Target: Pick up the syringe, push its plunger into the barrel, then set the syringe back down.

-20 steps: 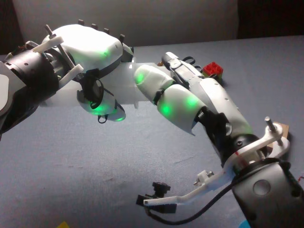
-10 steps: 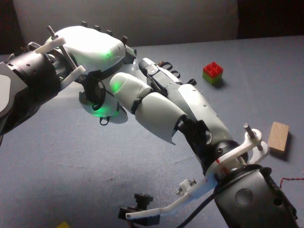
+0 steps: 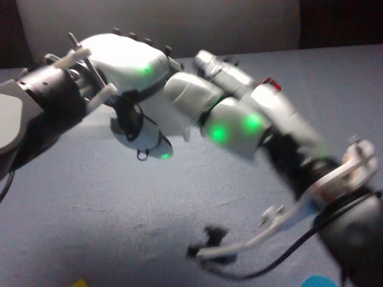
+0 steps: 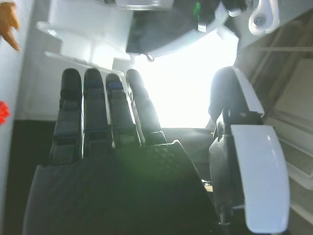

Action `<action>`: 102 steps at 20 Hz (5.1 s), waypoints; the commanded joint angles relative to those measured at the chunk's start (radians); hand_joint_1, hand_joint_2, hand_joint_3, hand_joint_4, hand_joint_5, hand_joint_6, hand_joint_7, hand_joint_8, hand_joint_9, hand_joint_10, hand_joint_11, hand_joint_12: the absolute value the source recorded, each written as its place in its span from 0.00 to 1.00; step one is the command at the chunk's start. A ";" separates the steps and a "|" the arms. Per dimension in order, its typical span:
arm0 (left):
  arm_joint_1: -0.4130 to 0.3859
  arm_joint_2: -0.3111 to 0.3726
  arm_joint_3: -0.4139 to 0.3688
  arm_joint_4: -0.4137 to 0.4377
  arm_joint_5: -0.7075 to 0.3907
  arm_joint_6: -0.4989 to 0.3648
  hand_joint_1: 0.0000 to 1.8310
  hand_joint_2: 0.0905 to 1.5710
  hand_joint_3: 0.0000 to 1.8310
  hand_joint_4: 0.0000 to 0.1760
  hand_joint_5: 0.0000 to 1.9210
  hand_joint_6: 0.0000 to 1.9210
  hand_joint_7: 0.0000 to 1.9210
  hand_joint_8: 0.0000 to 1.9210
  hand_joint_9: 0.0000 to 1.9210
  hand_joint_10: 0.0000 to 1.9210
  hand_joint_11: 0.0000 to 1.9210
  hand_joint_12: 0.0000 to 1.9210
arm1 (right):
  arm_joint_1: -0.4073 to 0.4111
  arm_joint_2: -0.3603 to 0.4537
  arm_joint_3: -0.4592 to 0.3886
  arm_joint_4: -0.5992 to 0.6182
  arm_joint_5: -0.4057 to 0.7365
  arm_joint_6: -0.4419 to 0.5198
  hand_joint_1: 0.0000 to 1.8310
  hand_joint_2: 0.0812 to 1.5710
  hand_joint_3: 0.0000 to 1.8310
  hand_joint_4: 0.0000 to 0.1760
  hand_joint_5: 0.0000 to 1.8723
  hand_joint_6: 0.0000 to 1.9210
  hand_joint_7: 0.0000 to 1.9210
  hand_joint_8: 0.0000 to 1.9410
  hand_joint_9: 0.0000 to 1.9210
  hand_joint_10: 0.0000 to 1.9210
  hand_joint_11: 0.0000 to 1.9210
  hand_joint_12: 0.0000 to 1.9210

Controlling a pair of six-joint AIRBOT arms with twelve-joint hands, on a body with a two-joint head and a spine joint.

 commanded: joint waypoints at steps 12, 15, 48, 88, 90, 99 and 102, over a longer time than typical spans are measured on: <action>0.041 -0.098 0.005 0.047 0.076 -0.012 0.82 0.69 0.00 0.00 0.48 0.47 0.46 0.57 0.49 0.58 0.43 0.79 | -0.032 0.335 -0.154 -0.093 0.107 -0.158 0.15 0.72 0.00 0.00 0.10 0.00 0.10 0.00 0.09 0.00 0.00 0.25; 0.066 -0.123 0.008 0.047 0.110 -0.027 0.76 0.70 0.00 0.00 0.48 0.48 0.46 0.59 0.48 0.63 0.41 0.69 | -0.025 0.392 -0.189 -0.068 0.082 -0.307 0.15 0.71 0.00 0.00 0.10 0.00 0.10 0.00 0.10 0.00 0.00 0.26; 0.164 -0.261 0.082 0.048 0.185 -0.037 0.67 0.72 0.00 0.00 0.44 0.62 0.48 0.57 0.44 0.52 0.37 0.67 | 0.090 0.521 -0.302 -0.013 -0.232 -1.216 0.17 0.72 0.00 0.00 0.12 0.00 0.11 0.00 0.10 0.00 0.00 0.25; 0.012 0.090 -0.199 -0.441 0.445 0.332 0.07 0.67 0.00 0.00 0.10 0.00 0.09 0.00 0.12 0.01 0.00 0.46 | 0.098 0.515 -0.302 -0.014 -0.243 -1.277 0.17 0.72 0.00 0.00 0.15 0.00 0.15 0.00 0.14 0.00 0.00 0.37; -0.043 0.095 -0.244 -0.504 0.497 0.425 0.09 0.70 0.00 0.00 0.16 0.01 0.21 0.02 0.23 0.04 0.03 0.63 | 0.098 0.515 -0.302 -0.015 -0.249 -1.297 0.17 0.71 0.00 0.00 0.25 0.01 0.27 0.01 0.25 0.01 0.05 0.50; -0.174 0.115 -0.370 -0.660 0.608 0.588 0.36 0.78 0.00 0.00 0.45 0.94 0.47 0.98 0.44 1.00 0.36 1.00 | 0.098 0.514 -0.302 -0.015 -0.252 -1.311 0.35 0.73 0.00 0.01 0.45 1.00 0.54 1.00 0.67 1.00 0.80 1.00; -0.180 0.115 -0.381 -0.665 0.620 0.588 0.36 0.81 0.01 0.00 0.65 1.00 0.65 1.00 0.64 1.00 0.58 1.00 | 0.098 0.512 -0.302 -0.015 -0.257 -1.311 0.33 0.84 0.01 0.08 0.65 1.00 0.68 1.00 0.79 1.00 0.89 1.00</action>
